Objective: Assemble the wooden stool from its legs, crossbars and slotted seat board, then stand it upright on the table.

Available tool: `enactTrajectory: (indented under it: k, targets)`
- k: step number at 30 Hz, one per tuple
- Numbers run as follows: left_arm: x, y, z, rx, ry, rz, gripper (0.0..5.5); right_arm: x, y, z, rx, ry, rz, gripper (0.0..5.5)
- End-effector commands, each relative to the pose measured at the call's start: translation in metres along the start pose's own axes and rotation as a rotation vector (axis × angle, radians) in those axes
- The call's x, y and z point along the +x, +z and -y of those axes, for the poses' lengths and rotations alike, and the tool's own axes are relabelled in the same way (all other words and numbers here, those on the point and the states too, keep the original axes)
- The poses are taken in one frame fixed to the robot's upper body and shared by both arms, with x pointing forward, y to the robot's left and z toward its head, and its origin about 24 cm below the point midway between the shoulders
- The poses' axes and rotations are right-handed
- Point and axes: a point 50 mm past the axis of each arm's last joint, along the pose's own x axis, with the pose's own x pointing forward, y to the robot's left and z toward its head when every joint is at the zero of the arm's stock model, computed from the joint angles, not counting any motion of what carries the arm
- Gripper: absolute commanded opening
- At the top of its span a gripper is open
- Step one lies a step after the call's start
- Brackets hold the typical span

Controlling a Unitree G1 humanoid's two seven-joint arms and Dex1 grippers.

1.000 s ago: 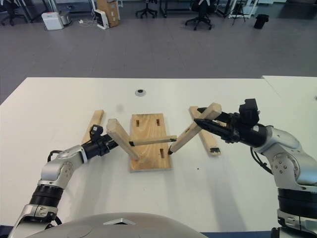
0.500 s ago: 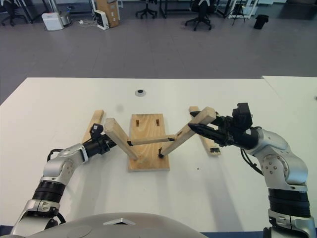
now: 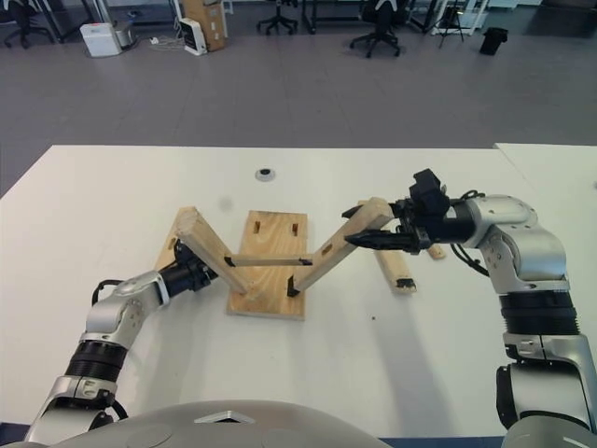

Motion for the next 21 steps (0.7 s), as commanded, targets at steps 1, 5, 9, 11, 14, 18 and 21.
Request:
enactTrajectory:
  k: [1,5,9,11,14,18,21]
  targets:
    - [-0.001,0.001,0.006,0.013,0.035,0.015,3.31,0.011,0.001,-0.004,0.027,0.017,-0.111,2.07]
    - [-0.002,0.002,0.015,0.032,0.080,0.008,3.31,0.025,-0.014,-0.009,0.052,-0.100,-0.173,2.07]
    - [-0.003,0.005,0.028,0.066,0.086,-0.021,3.31,0.038,-0.016,-0.020,0.017,-0.167,-0.188,2.07]
    - [-0.002,0.005,0.035,0.055,0.089,-0.024,3.31,0.044,-0.021,-0.030,-0.009,-0.164,-0.185,2.07]
    - [0.000,0.000,0.045,0.041,0.079,-0.036,3.31,0.050,-0.027,-0.034,0.013,-0.185,-0.189,2.07]
    - [0.003,-0.001,0.049,0.044,0.068,-0.046,3.31,0.053,-0.039,-0.023,0.077,-0.219,-0.233,2.07]
    - [0.004,-0.002,0.050,0.046,0.066,-0.053,3.31,0.056,-0.063,-0.026,0.133,-0.182,-0.340,2.07]
